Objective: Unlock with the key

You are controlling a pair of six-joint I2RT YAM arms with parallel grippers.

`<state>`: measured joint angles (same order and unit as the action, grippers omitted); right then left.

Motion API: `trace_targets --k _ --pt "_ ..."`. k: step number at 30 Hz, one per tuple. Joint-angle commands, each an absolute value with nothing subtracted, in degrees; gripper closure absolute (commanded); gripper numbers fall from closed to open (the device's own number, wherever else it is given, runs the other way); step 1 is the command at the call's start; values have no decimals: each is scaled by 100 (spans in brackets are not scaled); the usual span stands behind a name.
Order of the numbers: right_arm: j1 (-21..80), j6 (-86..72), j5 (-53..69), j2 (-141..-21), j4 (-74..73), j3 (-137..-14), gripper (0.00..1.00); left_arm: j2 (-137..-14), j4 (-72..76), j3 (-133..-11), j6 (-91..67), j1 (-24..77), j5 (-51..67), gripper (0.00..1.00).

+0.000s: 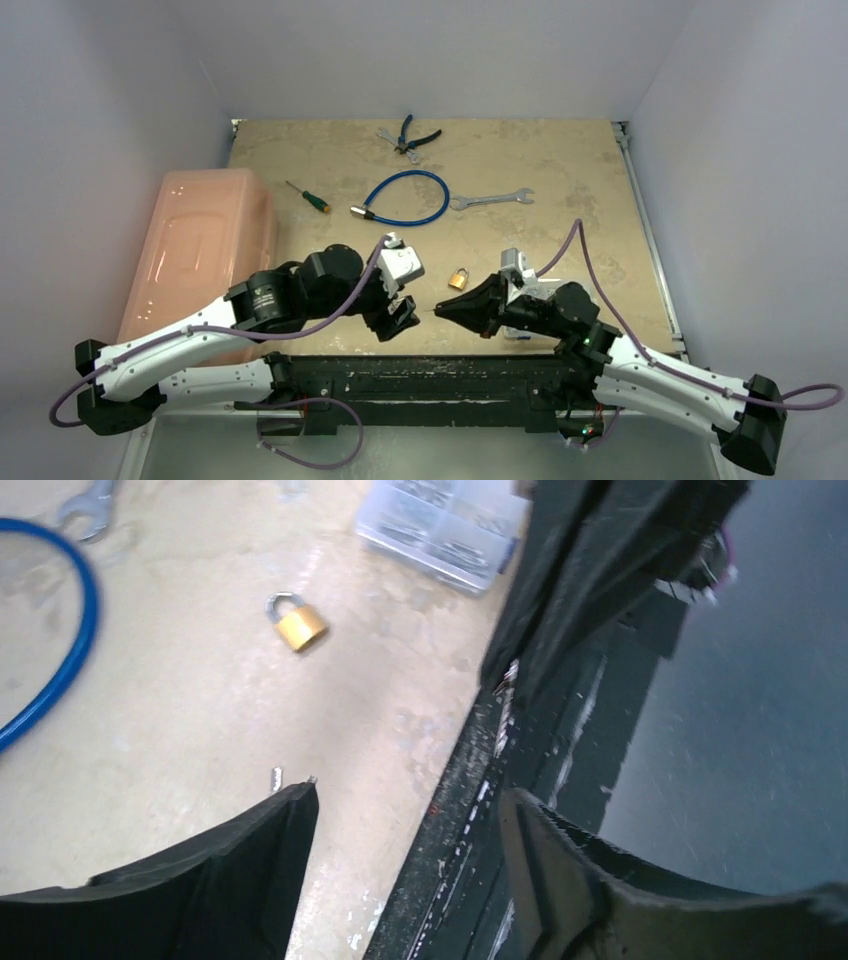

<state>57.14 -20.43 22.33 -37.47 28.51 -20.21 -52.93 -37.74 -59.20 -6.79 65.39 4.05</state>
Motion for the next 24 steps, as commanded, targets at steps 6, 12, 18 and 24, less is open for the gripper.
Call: trace_targets --k 6,12,18,24 --pt "5740 -2226 546 -2949 2105 -2009 100 -4799 -3410 -5904 -1062 6547 -1209 13" --pt "5739 -2507 -791 -2827 1062 -2477 100 -5052 -3237 -5774 -1464 6548 -1711 5" --pt "5739 -3009 -2164 -2804 -226 -3028 100 -6151 -2988 -5850 -2338 6548 -2068 5" --pt "5739 -4038 -3682 -2600 -1700 -3464 100 -7040 -2376 -5895 -2705 6499 -2293 5"
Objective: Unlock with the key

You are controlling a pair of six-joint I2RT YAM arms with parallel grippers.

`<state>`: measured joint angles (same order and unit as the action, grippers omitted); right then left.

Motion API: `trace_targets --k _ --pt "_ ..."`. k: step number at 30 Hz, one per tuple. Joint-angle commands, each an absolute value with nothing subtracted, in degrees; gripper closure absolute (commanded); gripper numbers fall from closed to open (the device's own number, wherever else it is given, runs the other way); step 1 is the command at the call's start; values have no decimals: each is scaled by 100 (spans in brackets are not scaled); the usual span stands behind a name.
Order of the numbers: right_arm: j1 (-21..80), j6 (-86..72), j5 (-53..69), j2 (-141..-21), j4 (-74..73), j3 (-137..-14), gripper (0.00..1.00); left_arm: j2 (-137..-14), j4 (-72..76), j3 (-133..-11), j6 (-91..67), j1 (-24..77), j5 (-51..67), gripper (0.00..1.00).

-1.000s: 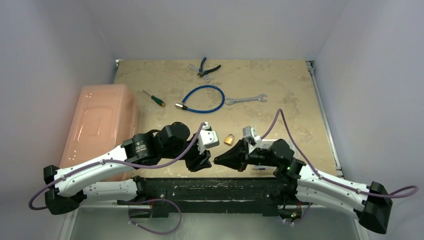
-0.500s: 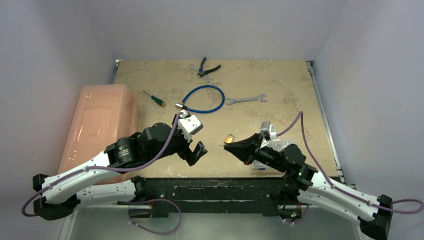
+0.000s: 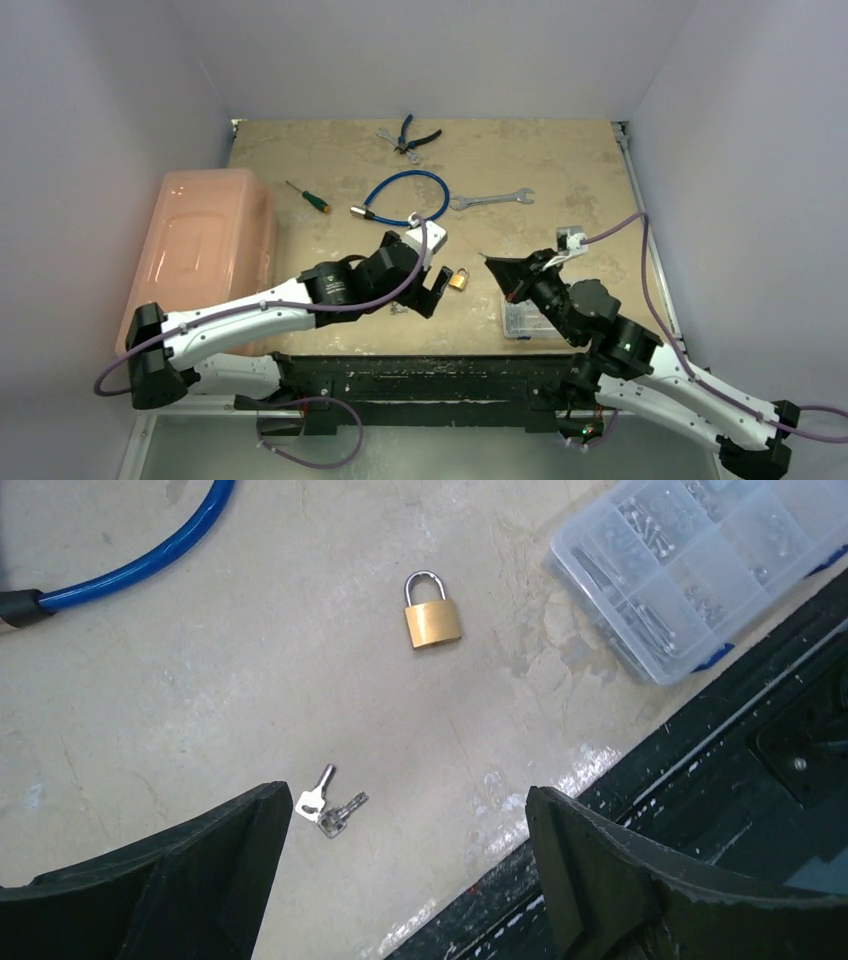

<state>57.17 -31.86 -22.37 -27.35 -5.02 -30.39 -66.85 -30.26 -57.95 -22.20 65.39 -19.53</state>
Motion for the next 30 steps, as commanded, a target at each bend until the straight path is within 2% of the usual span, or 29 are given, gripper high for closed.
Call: trace_targets --k 1,12,30 --pt "5739 -4209 -3848 -2575 -1919 -3515 100 -7255 -2341 -5954 -2754 6462 -2291 5" --pt "5739 -5008 -4422 -2216 -2962 -3732 100 -9273 -1854 -6728 -3067 6053 -1733 7" --pt "5739 -5164 -4634 -1848 -3298 -3710 100 -11375 -2502 -8310 -3173 6038 -2151 22"
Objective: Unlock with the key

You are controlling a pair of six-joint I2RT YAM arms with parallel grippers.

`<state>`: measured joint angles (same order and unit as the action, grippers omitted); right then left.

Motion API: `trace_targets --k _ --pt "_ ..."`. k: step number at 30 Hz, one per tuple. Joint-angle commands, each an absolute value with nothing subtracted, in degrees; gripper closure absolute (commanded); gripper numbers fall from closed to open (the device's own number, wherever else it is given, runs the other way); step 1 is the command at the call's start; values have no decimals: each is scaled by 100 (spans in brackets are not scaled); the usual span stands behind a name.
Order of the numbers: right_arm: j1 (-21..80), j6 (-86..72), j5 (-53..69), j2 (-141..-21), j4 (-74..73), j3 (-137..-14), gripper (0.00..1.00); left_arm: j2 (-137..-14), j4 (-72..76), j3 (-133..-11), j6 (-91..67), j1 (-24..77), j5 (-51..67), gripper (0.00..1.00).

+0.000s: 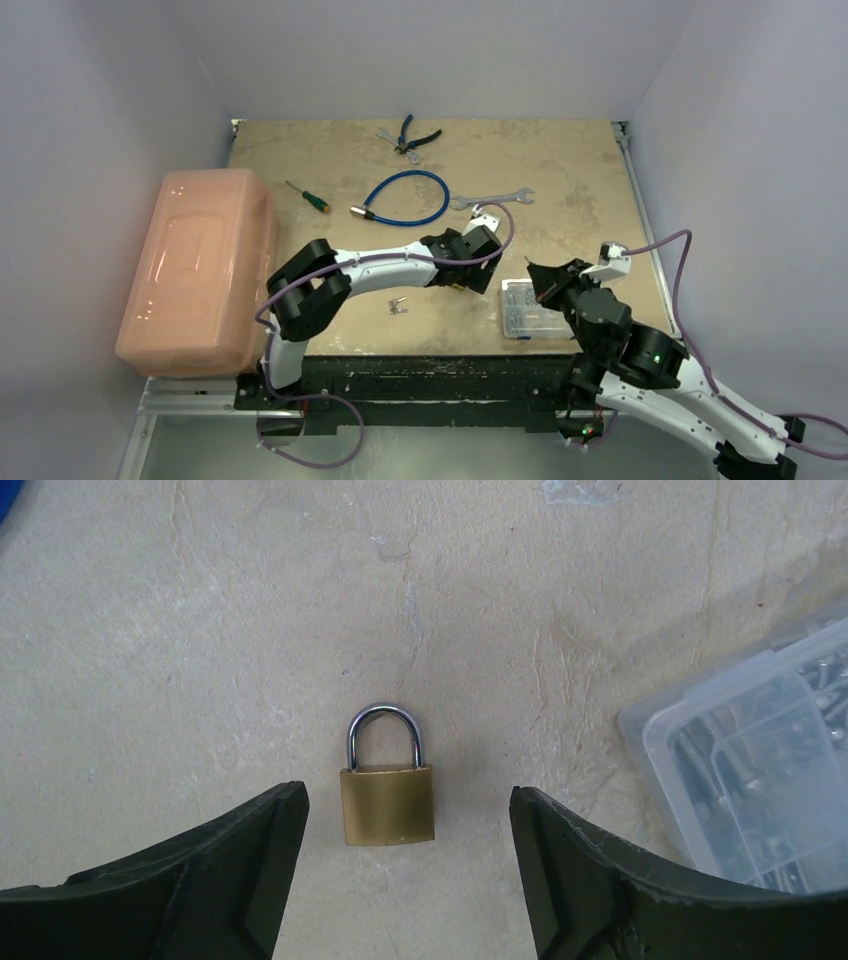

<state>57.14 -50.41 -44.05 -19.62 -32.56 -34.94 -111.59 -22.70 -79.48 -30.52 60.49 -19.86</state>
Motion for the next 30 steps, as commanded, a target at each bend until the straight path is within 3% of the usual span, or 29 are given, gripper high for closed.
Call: trace_targets --k 1,18,26,30 --pt "5739 -5167 -4639 -1834 -3287 -3697 100 -11434 -2557 -8359 -3173 6042 -2193 23" --pt "5739 -5186 -4653 -1903 -3217 -3620 100 -11890 -2729 -8510 -3137 6038 -2311 42" --pt "5741 -5195 -4665 -1916 -3215 -3599 100 -11941 -2756 -8412 -3219 6039 -2205 71" --pt "5739 -5224 -4691 -1903 -3258 -3620 100 -11794 -2584 -8287 -3258 6038 -2059 95"
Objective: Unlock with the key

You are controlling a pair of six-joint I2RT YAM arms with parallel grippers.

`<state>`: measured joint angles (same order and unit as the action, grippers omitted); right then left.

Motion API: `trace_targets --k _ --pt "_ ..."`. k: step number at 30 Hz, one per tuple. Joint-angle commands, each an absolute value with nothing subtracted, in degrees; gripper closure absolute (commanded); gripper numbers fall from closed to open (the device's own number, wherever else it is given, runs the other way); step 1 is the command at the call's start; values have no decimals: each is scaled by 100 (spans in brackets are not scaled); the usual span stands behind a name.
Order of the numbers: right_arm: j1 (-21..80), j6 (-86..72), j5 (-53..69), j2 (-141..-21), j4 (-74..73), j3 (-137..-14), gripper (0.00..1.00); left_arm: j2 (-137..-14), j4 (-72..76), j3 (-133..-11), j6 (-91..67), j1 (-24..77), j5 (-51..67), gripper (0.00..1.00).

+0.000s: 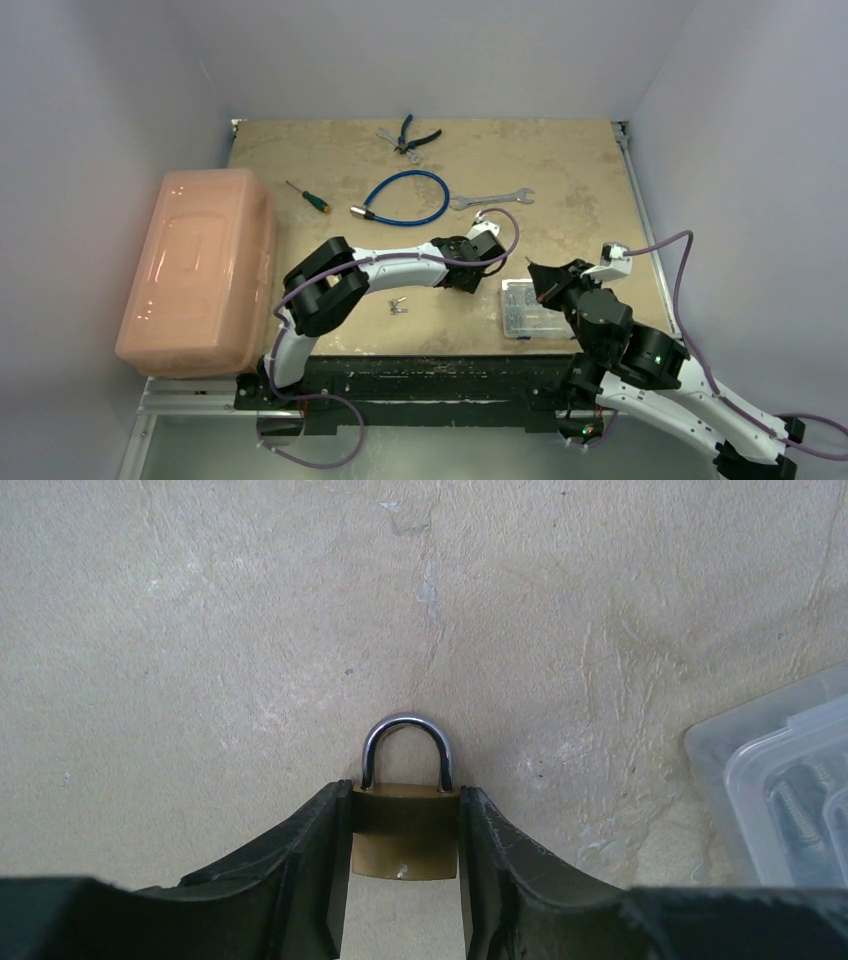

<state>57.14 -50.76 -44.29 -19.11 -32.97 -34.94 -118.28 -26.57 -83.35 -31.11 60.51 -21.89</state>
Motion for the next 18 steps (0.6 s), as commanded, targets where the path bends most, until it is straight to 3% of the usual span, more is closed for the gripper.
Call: trace_targets --k 1,18 --pt "5737 -5241 -4695 -1901 -3260 -3617 100 -11744 -2529 -8265 -3286 6038 -2018 100" --pt "5737 -5276 -4855 -2081 -3189 -3711 100 -9826 -662 -6849 -4454 5589 -1155 100"
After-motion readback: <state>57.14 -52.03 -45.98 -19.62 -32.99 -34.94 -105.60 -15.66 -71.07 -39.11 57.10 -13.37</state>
